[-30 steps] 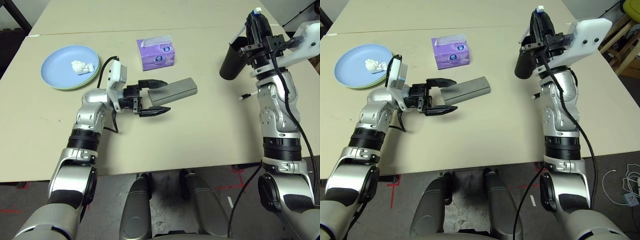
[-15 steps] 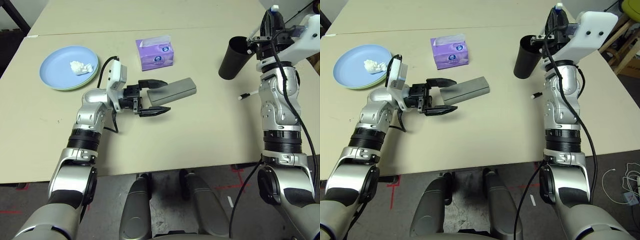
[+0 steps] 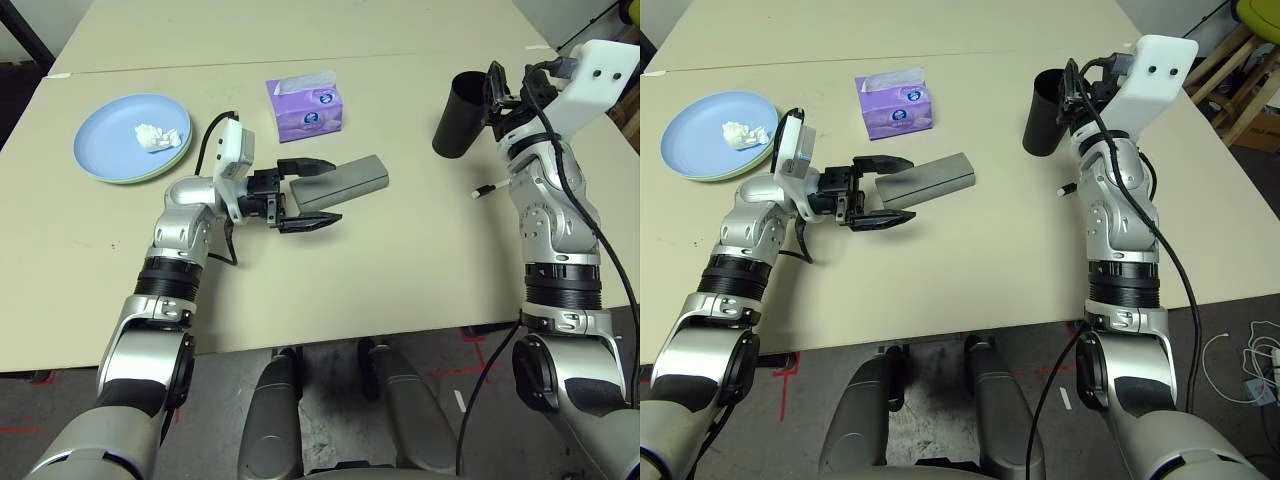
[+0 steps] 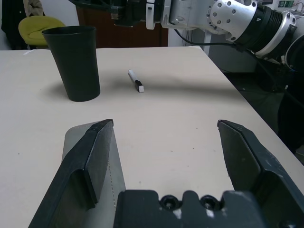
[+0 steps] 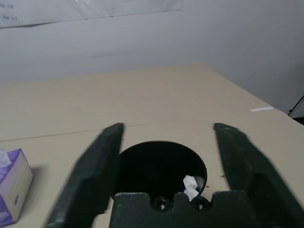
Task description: Organize and tidy the items on the table.
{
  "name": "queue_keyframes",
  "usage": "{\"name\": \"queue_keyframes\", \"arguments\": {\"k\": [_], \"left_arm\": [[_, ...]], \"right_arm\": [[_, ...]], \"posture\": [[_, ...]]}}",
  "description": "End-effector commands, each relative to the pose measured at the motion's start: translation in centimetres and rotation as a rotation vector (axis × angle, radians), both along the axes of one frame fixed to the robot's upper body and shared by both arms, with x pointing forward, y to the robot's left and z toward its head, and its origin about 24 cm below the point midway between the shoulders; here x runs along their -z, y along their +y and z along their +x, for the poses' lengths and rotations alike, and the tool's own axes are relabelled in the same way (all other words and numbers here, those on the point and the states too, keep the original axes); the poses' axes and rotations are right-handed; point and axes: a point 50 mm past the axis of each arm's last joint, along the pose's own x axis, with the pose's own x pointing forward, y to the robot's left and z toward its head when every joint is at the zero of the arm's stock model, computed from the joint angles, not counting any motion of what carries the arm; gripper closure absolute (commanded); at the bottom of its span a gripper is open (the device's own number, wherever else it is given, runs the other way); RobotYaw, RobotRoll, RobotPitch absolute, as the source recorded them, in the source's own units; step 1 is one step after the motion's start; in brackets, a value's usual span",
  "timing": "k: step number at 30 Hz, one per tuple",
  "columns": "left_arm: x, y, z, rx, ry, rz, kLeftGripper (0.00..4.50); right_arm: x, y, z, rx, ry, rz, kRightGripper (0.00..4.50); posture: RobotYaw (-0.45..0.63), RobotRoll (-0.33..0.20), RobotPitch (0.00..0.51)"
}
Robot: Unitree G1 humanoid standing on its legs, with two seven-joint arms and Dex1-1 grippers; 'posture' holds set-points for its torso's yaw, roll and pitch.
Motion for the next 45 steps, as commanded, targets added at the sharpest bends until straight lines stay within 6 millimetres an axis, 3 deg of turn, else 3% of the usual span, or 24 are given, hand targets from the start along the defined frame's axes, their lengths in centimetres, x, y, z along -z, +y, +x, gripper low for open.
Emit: {"name": "queue_keyframes", "arguments": {"k": [1,8,11,18,22,25,28,35,45], "left_arm": [[0.5,-0.3,0.0,0.007,0.010,0.020,0.00],[0.5,-0.3,0.0,0.006,0.011,0.021,0.00],[0.5,-0.2,0.0,0.004,0.013,0.023,0.00],[0.5,-0.2,0.0,0.000,0.013,0.025,0.00],[0.6,-0.2,0.0,0.006,0.018,0.034,0.00],[0.7,-0.1,0.0,0.008,0.022,0.037,0.00],[0.6,-0.1,0.0,0.008,0.023,0.038,0.00],[0.8,0.1,-0.3,0.003,0.025,0.046,0.00],[0.8,0.7,-0.6,0.009,0.048,0.074,0.00]], "right_arm": [[-1.4,-0.1,-0.5,-0.041,-0.082,-0.012,0.02],[-2.1,1.2,-1.2,-0.259,-0.165,-0.129,0.02],[-1.4,1.7,-1.4,-0.377,-0.120,-0.277,0.02],[1.0,1.1,-1.2,-0.522,0.057,-0.592,0.02],[1.8,0.8,-1.1,-0.694,0.162,-0.817,0.02],[2.8,-0.3,-1.2,-0.909,0.357,-1.050,0.02],[3.4,-1.6,-0.8,-0.997,0.513,-1.271,0.02],[4.1,-1.9,1.0,-1.040,0.640,-1.513,0.02],[1.3,-3.3,2.0,-0.941,0.781,-1.808,0.02]], "posture": [[0.05,0.000,0.227],[0.05,0.000,0.226],[0.05,0.000,0.226],[0.05,0.000,0.229],[0.05,0.000,0.230],[0.05,0.000,0.229],[0.06,0.000,0.230],[0.08,0.000,0.227],[0.10,0.000,0.224]]}}
